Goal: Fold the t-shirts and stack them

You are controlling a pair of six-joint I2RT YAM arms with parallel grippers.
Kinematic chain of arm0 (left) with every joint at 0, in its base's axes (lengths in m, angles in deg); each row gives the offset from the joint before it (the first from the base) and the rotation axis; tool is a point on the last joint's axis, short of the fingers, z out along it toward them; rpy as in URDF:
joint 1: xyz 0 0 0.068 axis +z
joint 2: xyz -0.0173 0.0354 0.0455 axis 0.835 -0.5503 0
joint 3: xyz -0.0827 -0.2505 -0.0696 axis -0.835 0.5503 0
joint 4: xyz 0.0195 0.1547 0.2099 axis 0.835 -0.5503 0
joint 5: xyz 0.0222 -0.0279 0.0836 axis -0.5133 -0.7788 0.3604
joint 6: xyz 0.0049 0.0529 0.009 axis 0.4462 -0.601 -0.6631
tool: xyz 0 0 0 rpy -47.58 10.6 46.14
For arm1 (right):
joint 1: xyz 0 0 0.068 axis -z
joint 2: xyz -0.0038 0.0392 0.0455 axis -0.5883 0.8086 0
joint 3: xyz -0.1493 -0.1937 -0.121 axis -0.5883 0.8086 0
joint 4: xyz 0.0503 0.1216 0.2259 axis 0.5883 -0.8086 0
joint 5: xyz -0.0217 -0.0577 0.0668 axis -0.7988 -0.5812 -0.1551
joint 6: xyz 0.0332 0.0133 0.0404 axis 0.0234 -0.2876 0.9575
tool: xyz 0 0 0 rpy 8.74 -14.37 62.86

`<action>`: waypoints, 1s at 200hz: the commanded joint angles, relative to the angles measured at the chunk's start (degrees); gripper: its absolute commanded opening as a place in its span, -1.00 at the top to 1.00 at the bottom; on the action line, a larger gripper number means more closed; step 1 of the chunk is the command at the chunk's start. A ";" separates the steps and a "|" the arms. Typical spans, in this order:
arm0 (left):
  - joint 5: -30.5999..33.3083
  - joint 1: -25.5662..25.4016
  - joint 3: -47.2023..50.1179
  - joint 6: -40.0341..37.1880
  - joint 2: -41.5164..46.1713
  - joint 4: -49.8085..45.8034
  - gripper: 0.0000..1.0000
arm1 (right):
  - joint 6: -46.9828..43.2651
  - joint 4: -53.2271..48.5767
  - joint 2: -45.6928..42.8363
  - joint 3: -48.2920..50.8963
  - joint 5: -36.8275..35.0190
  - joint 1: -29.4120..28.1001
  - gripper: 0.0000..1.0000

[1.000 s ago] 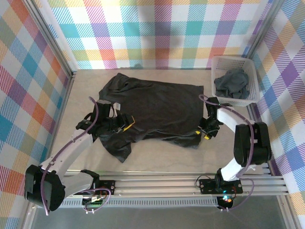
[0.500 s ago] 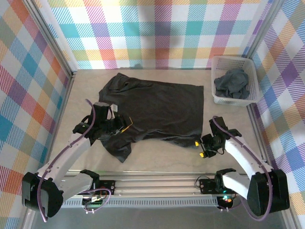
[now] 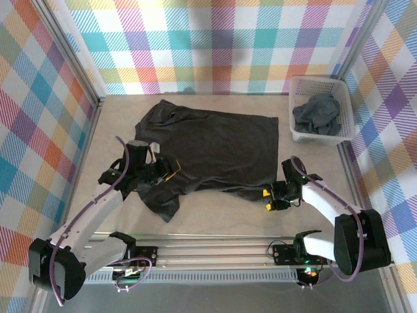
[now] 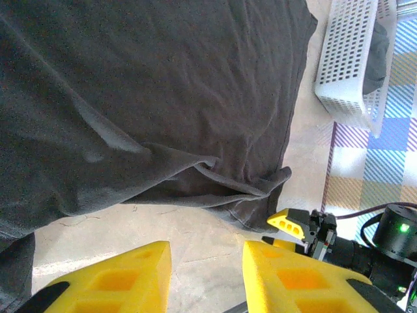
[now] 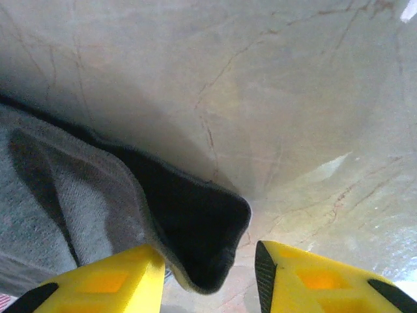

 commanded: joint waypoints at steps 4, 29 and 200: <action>0.20 -0.68 1.07 0.51 0.75 0.52 0.30 | 2.99 4.07 2.72 1.06 0.53 -0.45 0.17; 0.32 -0.69 1.24 0.57 0.60 0.85 0.30 | 2.19 6.38 6.81 -0.16 0.16 -0.49 0.27; 11.65 14.78 12.10 3.04 -1.21 -12.47 0.16 | -40.82 -11.98 18.51 -25.02 -3.73 16.21 1.00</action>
